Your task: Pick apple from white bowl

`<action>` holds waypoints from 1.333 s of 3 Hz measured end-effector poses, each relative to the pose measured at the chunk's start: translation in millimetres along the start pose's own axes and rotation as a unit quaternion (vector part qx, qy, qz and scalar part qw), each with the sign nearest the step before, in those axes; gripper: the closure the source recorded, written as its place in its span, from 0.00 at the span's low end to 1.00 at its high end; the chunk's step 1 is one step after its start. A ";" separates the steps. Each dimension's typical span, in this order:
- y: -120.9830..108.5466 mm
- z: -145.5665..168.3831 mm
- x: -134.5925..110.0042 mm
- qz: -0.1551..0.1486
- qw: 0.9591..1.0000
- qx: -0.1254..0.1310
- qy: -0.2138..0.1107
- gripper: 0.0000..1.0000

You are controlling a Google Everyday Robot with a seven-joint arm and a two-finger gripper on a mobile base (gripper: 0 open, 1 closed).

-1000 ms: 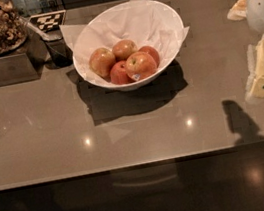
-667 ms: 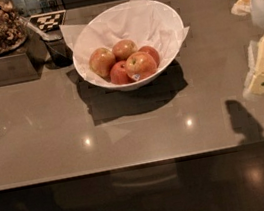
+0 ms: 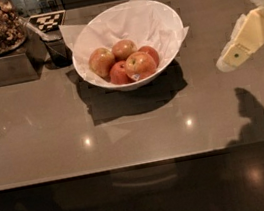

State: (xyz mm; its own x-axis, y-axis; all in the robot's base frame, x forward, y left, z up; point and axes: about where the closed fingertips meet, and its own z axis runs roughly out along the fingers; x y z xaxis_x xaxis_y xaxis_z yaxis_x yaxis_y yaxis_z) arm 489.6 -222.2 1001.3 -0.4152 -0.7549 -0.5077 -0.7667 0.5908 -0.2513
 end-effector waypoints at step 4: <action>7.2 34.2 -100.7 0.047 0.981 -0.089 -0.165 0.00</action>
Offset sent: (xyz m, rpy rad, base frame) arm 0.0280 0.0384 0.0008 0.4163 -0.0605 -0.0375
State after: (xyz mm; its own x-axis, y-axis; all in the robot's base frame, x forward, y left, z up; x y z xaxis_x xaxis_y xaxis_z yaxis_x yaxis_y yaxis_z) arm 542.7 -132.2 1022.5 -0.3291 -0.5489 -0.7683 -0.8179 0.5724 -0.0586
